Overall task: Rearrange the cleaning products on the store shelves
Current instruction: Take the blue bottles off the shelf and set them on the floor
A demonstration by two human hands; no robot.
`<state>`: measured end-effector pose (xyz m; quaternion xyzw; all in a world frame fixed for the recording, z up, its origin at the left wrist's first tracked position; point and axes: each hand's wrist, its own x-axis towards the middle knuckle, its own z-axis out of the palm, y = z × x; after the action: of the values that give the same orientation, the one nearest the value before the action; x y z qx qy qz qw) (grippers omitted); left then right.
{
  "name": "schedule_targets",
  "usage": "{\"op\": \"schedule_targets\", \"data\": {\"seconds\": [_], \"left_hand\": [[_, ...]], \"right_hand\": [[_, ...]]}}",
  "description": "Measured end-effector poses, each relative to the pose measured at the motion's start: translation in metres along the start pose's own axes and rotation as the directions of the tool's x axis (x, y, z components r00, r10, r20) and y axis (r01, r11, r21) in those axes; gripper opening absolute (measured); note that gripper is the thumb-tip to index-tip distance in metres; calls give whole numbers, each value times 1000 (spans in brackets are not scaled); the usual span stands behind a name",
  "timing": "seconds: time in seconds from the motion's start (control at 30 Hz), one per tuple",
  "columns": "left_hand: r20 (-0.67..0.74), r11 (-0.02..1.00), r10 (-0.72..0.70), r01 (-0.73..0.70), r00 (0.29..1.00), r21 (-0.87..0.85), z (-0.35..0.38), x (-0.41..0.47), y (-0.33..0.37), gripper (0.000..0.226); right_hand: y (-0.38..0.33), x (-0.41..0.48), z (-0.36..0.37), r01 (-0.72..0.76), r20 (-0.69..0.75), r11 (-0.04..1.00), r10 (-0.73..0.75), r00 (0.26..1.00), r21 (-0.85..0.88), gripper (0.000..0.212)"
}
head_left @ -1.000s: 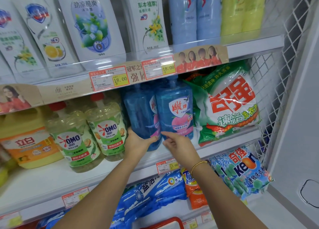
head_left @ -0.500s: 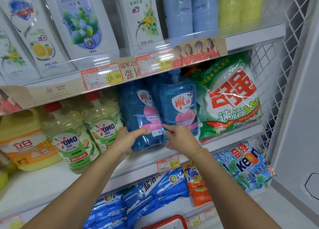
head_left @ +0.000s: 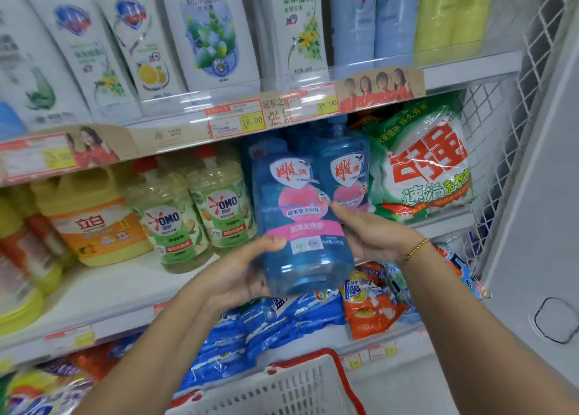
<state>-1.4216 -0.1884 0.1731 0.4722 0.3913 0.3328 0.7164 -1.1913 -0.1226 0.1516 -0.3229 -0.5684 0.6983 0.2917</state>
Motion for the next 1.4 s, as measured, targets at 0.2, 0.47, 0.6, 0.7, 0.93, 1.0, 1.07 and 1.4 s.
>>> {"op": "schedule_targets", "data": {"seconds": [0.2,0.47,0.6,0.7,0.93,1.0,1.07,1.4], "left_hand": [[-61,992,26,-18,998,127,0,-41,-86,91],[-142,813,352,-227,925,536,-9,-61,-100,95],[-163,706,481,-270,862,654,-9,-72,-83,94],[-170,661,538,-289,826,693,-11,-88,-69,96],[-146,646,568,-329,810,688,-19,-129,-52,85],[-107,659,538,-338,836,672,-24,-140,-44,86],[-91,702,518,-362,851,613,-31,-146,-37,85],[-357,826,561,-530,747,192,-59,-146,-45,83]], "right_hand": [[21,-44,37,-54,150,994,67,986,-91,81],[13,-97,99,108,-112,844,-195,974,-525,65],[5,-100,119,127,-147,620,-371,917,-774,54],[-3,-100,134,175,-124,593,-429,895,-786,54],[-21,-100,157,243,-64,654,-409,910,-716,63],[-21,-95,163,298,-43,722,-412,910,-624,67],[-20,-87,169,357,-64,786,-447,892,-505,74],[-3,-35,237,462,-218,669,-676,704,-583,66]]}}
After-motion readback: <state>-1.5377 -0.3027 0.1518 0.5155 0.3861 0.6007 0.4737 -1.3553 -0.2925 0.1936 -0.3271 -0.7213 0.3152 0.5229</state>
